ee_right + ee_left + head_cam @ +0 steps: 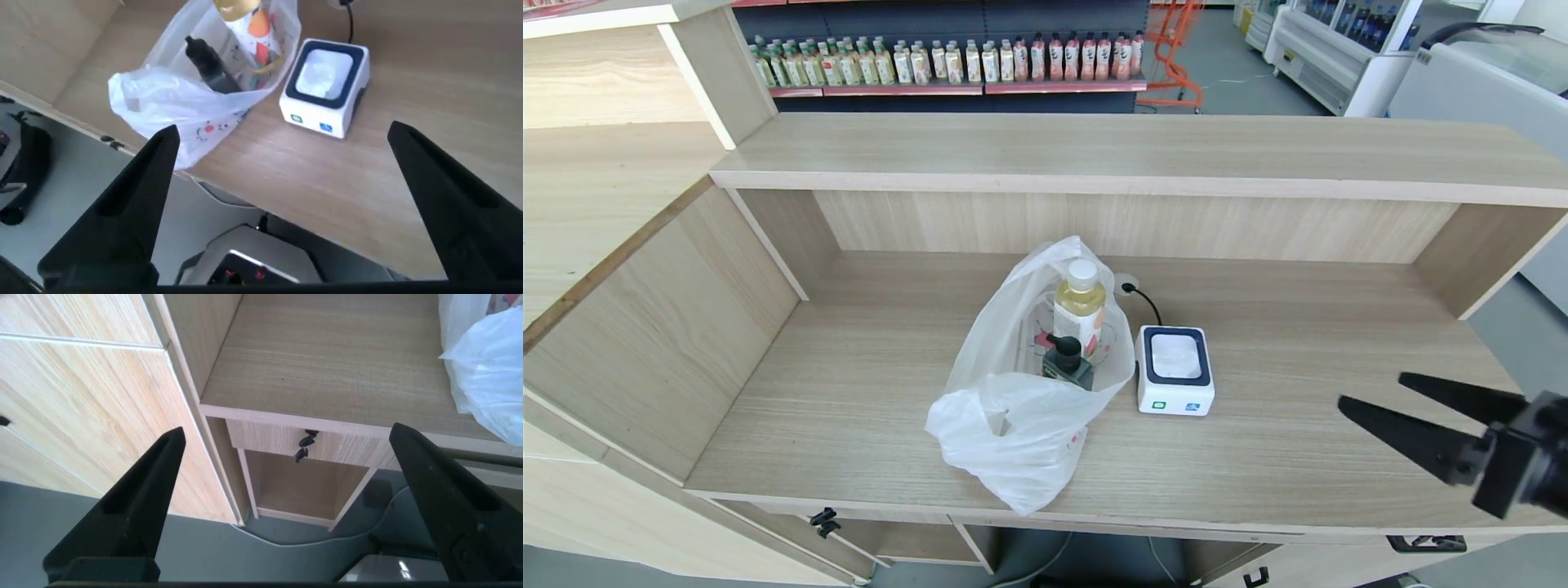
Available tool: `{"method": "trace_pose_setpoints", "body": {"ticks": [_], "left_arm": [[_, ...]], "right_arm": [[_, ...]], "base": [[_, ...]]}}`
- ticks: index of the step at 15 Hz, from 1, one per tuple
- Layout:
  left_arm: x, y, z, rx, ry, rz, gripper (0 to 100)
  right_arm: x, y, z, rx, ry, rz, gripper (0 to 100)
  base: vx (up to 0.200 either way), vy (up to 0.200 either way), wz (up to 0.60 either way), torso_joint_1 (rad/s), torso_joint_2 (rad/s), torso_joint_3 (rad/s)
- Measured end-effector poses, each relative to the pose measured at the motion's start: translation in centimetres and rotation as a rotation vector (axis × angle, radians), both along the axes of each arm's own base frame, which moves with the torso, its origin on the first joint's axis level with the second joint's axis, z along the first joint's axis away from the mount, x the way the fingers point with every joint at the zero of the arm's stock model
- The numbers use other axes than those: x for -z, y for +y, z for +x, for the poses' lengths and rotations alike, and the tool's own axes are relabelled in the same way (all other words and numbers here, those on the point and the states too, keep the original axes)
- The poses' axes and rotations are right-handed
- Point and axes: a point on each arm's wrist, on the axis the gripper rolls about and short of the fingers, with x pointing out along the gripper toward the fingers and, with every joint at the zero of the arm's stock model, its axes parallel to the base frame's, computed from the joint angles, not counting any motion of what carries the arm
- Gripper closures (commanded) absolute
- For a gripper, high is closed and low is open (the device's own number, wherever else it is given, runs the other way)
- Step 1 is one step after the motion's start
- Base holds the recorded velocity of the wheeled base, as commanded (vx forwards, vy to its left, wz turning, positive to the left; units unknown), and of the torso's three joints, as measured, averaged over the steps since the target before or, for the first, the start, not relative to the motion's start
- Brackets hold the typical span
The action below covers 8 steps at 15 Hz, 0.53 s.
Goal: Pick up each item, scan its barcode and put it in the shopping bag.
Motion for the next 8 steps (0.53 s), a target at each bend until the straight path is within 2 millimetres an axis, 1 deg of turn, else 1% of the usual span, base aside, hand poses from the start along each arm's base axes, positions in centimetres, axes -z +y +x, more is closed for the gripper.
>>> {"method": "trace_pose_setpoints", "body": {"ticks": [2,4,6,8], "left_arm": [[0.0,0.0,0.0,0.0,0.0,0.0,0],[0.0,0.0,0.0,0.0,0.0,0.0,0],[0.0,0.0,0.0,0.0,0.0,0.0,0],[0.0,0.0,0.0,0.0,0.0,0.0,0]], "right_arm": [[1.5,-1.9,-4.6,0.103,-0.012,-0.033,0],[3.7,-3.2,-8.2,0.196,-0.056,-0.069,0],[6.4,-3.8,-11.0,0.274,-0.106,-0.097,0],[9.1,-4.0,-13.1,0.327,-0.118,-0.128,0]], "base": [[0.0,0.0,0.0,0.0,0.0,0.0],[0.0,0.0,0.0,0.0,0.0,0.0],[0.0,0.0,0.0,0.0,0.0,0.0],[0.0,0.0,0.0,0.0,0.0,0.0]]}}
